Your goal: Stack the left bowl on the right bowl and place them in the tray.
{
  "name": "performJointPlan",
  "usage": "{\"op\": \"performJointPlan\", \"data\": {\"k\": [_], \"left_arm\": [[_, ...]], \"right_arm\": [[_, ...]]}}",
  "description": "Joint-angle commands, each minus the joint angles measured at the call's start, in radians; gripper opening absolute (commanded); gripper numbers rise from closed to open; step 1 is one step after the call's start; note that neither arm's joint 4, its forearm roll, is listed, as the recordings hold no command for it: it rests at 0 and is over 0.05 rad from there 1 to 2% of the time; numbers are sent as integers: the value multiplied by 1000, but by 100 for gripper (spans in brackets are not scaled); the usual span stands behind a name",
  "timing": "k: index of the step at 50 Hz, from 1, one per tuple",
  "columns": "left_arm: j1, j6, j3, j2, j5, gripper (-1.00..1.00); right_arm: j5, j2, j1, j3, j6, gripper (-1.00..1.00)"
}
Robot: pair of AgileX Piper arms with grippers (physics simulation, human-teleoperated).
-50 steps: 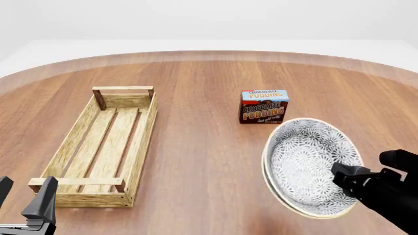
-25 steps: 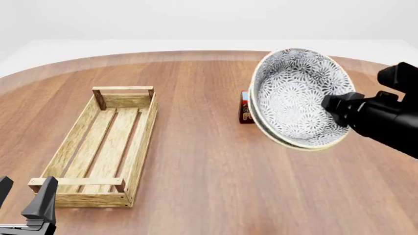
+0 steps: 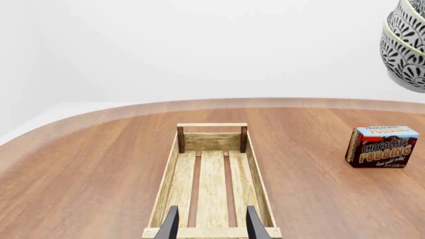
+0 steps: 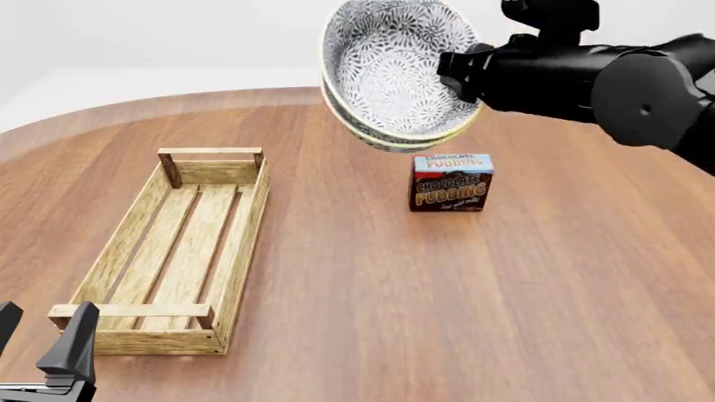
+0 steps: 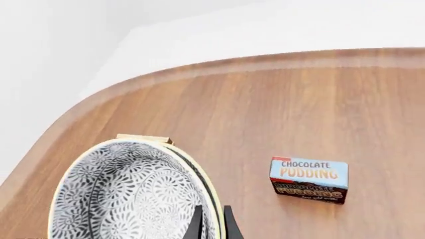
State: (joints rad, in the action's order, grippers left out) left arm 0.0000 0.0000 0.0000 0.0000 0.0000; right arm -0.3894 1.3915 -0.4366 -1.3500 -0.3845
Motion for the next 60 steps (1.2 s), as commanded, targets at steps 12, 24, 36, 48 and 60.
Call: {"op": "performJointPlan", "data": {"k": [12, 24, 36, 48, 60], "left_arm": [[0, 0, 0, 0, 0, 100], [0, 0, 0, 0, 0, 100], [0, 0, 0, 0, 0, 100], [0, 0, 0, 0, 0, 100], [0, 0, 0, 0, 0, 100]], "right_arm": [[-2, 355, -129, -364, -1, -100], [0, 489, -152, -515, -39, -100], [84, 579, -209, -542, -93, -100], [94, 693, -251, -657, -120, -100], [104, 786, -293, -760, -124, -100]]}}
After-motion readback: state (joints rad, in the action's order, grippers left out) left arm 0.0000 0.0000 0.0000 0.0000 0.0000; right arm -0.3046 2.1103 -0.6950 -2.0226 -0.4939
